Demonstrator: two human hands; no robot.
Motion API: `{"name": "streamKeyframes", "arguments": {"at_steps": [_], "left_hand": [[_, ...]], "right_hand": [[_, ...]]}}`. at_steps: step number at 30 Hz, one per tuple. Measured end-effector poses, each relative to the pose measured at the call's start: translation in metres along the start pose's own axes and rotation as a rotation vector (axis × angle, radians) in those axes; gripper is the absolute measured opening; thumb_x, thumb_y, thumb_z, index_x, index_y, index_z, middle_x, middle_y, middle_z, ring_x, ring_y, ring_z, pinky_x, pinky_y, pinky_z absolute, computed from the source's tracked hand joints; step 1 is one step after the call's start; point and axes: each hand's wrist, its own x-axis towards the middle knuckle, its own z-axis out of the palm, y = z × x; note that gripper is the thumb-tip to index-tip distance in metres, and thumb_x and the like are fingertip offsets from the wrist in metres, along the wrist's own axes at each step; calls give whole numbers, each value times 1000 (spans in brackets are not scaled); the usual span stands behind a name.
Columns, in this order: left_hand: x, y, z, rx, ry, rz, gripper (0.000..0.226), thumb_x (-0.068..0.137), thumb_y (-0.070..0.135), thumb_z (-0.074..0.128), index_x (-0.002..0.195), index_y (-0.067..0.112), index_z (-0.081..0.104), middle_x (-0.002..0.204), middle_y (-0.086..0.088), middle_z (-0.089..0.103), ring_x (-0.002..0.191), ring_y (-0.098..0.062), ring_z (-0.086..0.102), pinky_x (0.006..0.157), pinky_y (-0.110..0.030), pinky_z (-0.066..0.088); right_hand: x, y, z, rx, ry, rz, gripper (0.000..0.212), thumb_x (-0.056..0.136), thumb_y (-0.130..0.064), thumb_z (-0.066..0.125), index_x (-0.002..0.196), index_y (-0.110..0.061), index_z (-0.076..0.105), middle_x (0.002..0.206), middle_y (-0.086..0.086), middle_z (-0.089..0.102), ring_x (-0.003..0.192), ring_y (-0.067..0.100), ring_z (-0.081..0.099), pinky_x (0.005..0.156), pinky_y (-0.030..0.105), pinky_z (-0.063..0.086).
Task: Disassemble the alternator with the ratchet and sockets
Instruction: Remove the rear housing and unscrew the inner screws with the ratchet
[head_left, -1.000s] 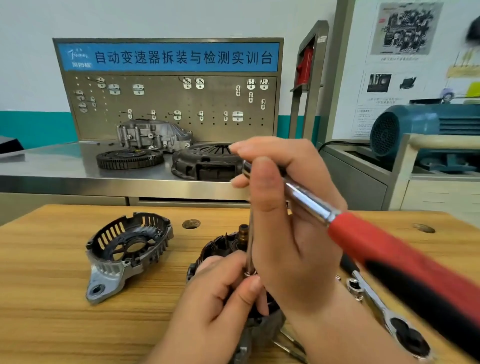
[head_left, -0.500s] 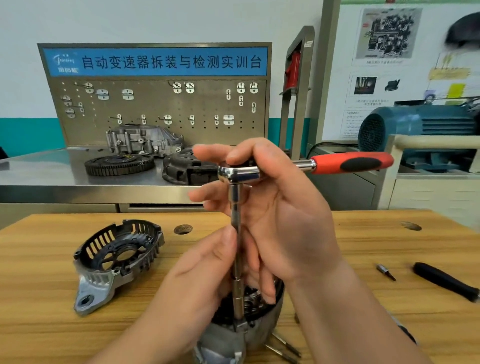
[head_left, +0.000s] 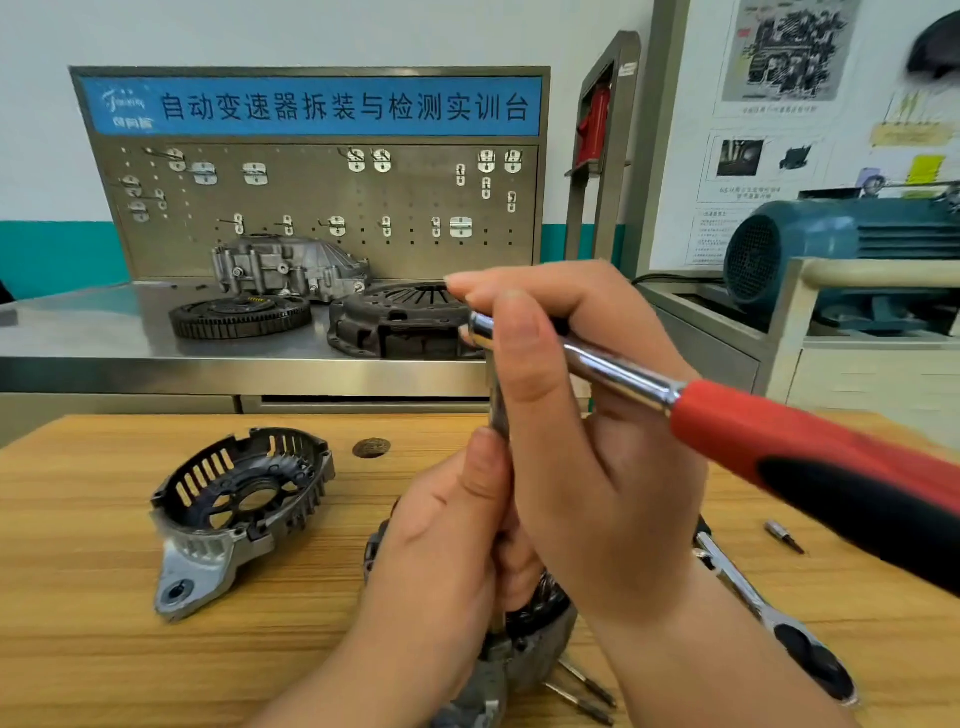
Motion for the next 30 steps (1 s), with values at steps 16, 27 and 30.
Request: {"name": "streamKeyframes", "arguments": {"at_steps": [16, 27, 30], "left_hand": [[-6, -3, 4, 150, 46, 123, 35, 81, 49, 59, 52, 29, 56, 42, 10, 42, 34, -2, 34, 36, -13, 29], [-17, -16, 4, 350, 48, 308, 20, 89, 38, 44, 74, 29, 54, 53, 8, 41, 44, -4, 32, 41, -19, 26], [-18, -17, -1, 425, 101, 322, 20, 88, 41, 46, 78, 28, 57, 55, 10, 45, 45, -4, 36, 42, -19, 28]], "right_hand": [[-7, 0, -10, 104, 194, -237, 21, 98, -24, 45, 97, -11, 62, 95, 4, 68, 77, 20, 68, 69, 30, 54], [-8, -6, -14, 989, -109, 184, 24, 86, -34, 48, 90, -13, 57, 107, 5, 71, 59, 19, 66, 53, 27, 46], [-2, -3, -15, 483, -4, 104, 27, 98, -25, 45, 96, -3, 61, 109, 19, 68, 73, 27, 68, 55, 17, 48]]}}
